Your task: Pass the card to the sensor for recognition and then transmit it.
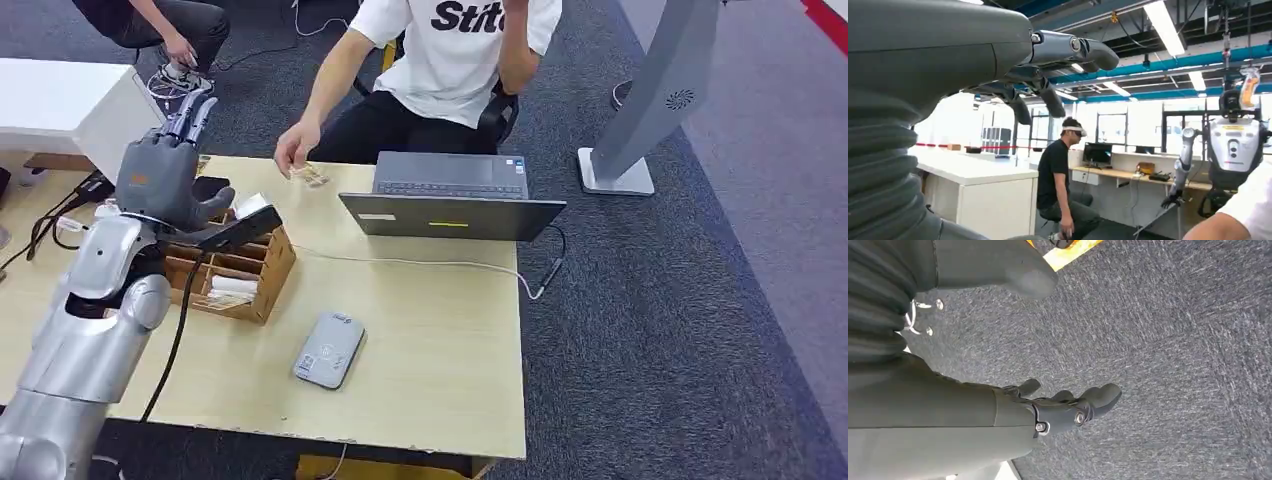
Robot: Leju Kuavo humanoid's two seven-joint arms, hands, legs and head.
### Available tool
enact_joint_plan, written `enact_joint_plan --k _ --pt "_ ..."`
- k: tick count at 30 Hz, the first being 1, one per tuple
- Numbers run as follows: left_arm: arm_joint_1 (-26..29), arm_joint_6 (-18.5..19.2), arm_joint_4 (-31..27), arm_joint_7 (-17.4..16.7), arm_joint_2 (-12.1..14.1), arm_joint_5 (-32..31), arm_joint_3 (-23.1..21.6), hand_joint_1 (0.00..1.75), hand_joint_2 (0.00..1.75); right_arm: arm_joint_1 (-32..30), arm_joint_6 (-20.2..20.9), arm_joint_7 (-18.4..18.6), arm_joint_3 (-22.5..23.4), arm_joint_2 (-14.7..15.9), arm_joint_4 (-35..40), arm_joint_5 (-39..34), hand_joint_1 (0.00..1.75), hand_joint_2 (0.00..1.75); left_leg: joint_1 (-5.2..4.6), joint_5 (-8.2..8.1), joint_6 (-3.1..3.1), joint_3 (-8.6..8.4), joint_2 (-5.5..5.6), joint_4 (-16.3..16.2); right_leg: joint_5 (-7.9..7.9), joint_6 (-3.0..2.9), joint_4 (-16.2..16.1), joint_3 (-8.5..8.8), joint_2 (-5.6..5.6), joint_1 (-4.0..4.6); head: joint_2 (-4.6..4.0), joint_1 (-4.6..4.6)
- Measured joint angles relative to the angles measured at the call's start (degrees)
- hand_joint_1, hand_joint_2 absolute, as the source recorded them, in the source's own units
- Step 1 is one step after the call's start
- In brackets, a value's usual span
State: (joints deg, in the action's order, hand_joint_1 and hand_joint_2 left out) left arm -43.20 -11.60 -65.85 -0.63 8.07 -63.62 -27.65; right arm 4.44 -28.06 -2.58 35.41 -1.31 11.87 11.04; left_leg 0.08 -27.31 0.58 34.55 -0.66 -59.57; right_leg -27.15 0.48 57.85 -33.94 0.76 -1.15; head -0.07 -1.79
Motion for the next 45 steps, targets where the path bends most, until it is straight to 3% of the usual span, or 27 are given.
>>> enact_joint_plan --k 10,17,22,26,38,45 --pt "5.55 -0.92 -5.1 1.79 0.94 0.22 2.06 0.0 1.75 -0.2 -0.44 0.17 1.29 -0.18 0.0 0.0 0.0 1.75 0.0 0.02 0.03 0.0 0.15 0.0 0.0 0.0 0.0 0.03 -0.14 0.0 0.0 0.0" --pt "8.63 0.56 -6.97 4.11 2.58 3.34 2.69 0.0 1.75 -0.29 -0.68 0.33 2.08 -0.46 0.0 -0.28 0.0 1.75 0.0 0.03 0.03 0.0 0.17 0.01 0.0 0.0 0.01 0.07 -0.16 0.0 0.0 -0.02" --pt "14.66 4.98 -10.23 8.5 6.11 12.43 5.16 0.0 1.75 -0.68 -1.42 0.65 2.95 -0.74 0.0 -0.15 0.0 1.75 0.01 0.02 0.02 -0.06 0.11 0.02 -0.03 -0.03 0.01 0.07 -0.12 0.01 0.0 0.0" --pt "19.04 6.95 -13.05 10.86 9.09 16.15 7.74 0.0 1.75 -0.84 -1.75 0.7 3.65 -0.81 0.0 0.85 0.0 1.75 0.02 0.02 0.02 -0.05 0.15 0.03 -0.09 -0.09 0.01 0.06 -0.15 0.02 0.0 0.0" --pt "22.94 7.45 -17.91 11.13 12.26 16.52 9.45 0.0 1.75 -0.81 -1.77 1.01 3.72 -1.03 0.02 1.84 0.0 1.75 0.01 0.02 0.03 -0.09 0.27 0.02 -0.08 -0.08 0.01 0.18 -0.28 0.01 0.0 0.0" --pt "26.21 10.95 -20.64 10.91 15.84 18.14 10.71 0.0 1.75 -0.8 -1.75 0.92 4.2 -1.11 0.02 1.51 0.0 1.75 0.03 0.02 0.02 -0.1 0.3 0.03 -0.11 -0.08 0.01 0.15 -0.3 0.03 0.0 0.02"
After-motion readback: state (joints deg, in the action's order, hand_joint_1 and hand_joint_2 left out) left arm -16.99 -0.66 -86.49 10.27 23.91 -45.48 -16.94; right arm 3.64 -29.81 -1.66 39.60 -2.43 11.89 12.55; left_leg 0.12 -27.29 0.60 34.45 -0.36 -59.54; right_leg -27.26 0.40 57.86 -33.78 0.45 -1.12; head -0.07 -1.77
